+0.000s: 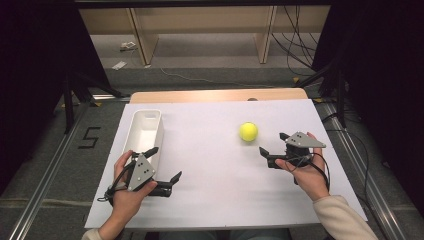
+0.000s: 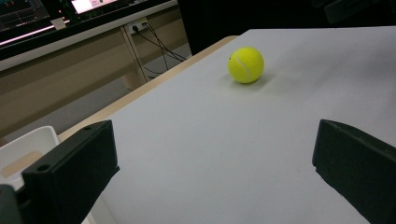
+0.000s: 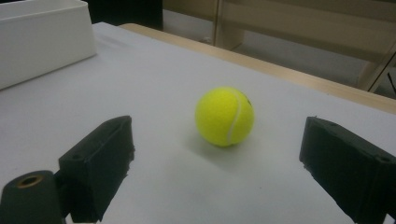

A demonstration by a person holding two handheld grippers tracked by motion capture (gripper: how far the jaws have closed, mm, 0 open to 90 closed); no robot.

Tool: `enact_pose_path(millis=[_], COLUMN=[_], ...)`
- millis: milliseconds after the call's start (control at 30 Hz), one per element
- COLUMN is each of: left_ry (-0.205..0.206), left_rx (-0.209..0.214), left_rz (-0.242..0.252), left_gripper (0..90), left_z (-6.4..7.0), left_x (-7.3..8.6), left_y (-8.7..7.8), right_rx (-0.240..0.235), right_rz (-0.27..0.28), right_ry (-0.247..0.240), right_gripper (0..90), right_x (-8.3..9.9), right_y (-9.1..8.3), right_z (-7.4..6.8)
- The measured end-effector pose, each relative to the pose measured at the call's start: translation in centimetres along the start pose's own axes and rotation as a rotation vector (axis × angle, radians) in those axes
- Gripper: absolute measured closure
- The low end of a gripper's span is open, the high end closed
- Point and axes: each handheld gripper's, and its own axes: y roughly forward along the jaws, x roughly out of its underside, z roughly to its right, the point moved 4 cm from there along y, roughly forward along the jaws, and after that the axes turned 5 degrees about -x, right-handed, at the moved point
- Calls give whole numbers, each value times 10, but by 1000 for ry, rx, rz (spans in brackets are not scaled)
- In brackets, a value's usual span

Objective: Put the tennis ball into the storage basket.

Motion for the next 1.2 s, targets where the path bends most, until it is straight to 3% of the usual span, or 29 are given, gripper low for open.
enact_pose_path(millis=[1200], left_ry=[-7], left_rx=[-1], left_rz=[1], left_gripper=[0], left_z=[-1], left_x=[0], left_y=[1], right_rx=[-3], right_rz=[-46], right_ry=[22], right_gripper=[72], right_x=[-8], right_y=[35], right_z=[9])
